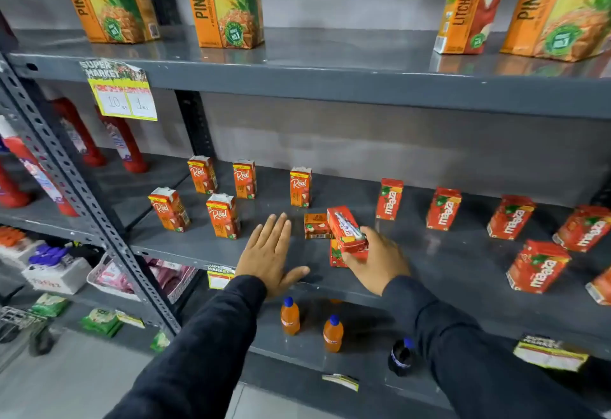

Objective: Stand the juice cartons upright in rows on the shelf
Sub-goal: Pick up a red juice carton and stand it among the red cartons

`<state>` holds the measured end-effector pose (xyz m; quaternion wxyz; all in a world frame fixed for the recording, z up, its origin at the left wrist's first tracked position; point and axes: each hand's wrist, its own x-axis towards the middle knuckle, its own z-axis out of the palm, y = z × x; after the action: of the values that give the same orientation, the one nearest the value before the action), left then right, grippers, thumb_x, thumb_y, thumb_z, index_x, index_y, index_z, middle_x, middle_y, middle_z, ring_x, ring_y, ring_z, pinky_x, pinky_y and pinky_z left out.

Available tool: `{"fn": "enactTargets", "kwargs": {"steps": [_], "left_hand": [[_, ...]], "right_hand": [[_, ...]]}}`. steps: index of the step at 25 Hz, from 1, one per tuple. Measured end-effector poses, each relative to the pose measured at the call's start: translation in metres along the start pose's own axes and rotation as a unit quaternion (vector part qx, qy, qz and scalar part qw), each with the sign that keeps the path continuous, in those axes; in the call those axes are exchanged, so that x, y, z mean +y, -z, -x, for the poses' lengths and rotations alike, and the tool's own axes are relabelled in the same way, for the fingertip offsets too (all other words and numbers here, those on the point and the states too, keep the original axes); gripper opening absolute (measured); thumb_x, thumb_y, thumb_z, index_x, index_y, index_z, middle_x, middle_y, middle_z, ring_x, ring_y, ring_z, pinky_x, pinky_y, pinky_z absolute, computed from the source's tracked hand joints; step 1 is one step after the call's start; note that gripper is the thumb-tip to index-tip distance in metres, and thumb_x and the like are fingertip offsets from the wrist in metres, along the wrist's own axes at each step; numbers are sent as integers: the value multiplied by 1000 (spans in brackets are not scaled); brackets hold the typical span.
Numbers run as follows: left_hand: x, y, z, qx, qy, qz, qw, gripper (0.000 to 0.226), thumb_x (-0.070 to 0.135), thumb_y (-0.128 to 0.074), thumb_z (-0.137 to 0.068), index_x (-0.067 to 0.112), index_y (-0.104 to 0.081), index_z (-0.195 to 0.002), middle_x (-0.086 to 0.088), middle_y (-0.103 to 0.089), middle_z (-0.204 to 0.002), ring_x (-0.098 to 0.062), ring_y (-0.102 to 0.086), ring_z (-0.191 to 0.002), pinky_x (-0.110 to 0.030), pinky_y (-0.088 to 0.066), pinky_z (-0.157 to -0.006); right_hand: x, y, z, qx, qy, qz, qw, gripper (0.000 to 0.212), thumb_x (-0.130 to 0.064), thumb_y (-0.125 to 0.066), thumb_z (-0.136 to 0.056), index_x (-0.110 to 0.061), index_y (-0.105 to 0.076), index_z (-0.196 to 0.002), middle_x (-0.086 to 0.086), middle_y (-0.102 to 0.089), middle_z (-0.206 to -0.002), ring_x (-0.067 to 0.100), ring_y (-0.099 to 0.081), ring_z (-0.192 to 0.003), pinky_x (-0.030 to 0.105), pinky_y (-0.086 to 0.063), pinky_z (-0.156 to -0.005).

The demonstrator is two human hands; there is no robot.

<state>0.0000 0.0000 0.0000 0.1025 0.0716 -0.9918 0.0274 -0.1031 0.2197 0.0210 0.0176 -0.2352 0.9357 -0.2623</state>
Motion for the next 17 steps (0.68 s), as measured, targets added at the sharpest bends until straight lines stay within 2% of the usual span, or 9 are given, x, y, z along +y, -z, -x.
{"fn": "enactTargets", "kwargs": {"steps": [3,5,8,11,13,14,15,16,17], "left_hand": [[-8,-12,-12,-35,-14,3,999,115,90,-12,-73,7,4,-150,-11,8,-159,-24,20,-142,-40,10,-116],[-18,-22,-19,-75,-14,21,997,123,95,-20,-67,9,6,-151,-9,10,-159,-23,17,-144,-39,10,-116],[-27,-30,-26,-122,-4,59,991,131,100,-21,-59,11,7,-151,-7,9,-160,-22,13,-145,-38,8,-116],[-28,-32,-26,-146,-28,56,987,133,101,-15,-56,11,4,-151,-8,7,-161,-23,10,-146,-41,6,-118],[-29,-31,-26,-153,-34,50,986,133,101,-14,-55,11,6,-151,-9,8,-160,-24,11,-145,-42,6,-118],[-29,-30,-26,-155,-33,49,986,133,101,-14,-55,11,6,-151,-9,9,-160,-25,11,-145,-42,5,-118],[-29,-30,-26,-155,-33,48,986,133,101,-13,-56,11,7,-151,-9,9,-160,-25,12,-145,-43,5,-118],[-28,-30,-26,-156,-34,47,986,133,101,-13,-56,10,7,-151,-9,10,-160,-25,12,-145,-44,4,-118],[-28,-31,-26,-161,-35,45,985,133,101,-12,-56,10,8,-151,-10,11,-160,-25,13,-145,-44,4,-118]], "right_hand": [[-3,-9,-11,38,-16,39,998,79,-62,-57,-75,-27,-29,-140,4,-53,-136,28,-46,-126,48,-32,-109],[-6,-14,-15,38,-19,28,999,82,-65,-59,-72,-30,-29,-140,2,-56,-132,26,-50,-121,47,-30,-109],[-9,-24,-17,59,-10,-3,998,74,-59,-61,-73,-32,-35,-137,-1,-63,-124,24,-55,-114,45,-27,-108],[-6,-30,-18,96,-12,-21,995,61,-50,-60,-80,-29,-43,-134,3,-65,-123,27,-55,-116,46,-22,-114],[-6,-29,-17,124,-29,-113,985,54,-48,-61,-81,-30,-48,-131,4,-66,-120,23,-57,-112,37,-40,-102],[-8,-26,-17,136,-38,-177,974,51,-50,-62,-81,-34,-49,-128,2,-66,-115,15,-60,-103,26,-48,-88],[-9,-23,-17,151,-46,-236,959,48,-52,-62,-79,-39,-51,-124,-2,-66,-110,5,-63,-93,17,-50,-75],[-12,-18,-18,167,-54,-288,942,43,-56,-61,-77,-45,-52,-118,-5,-66,-105,1,-65,-85,13,-50,-67],[-14,-14,-21,190,-64,-325,924,36,-60,-58,-76,-50,-54,-111,-6,-67,-101,3,-67,-83,18,-54,-65]]}}
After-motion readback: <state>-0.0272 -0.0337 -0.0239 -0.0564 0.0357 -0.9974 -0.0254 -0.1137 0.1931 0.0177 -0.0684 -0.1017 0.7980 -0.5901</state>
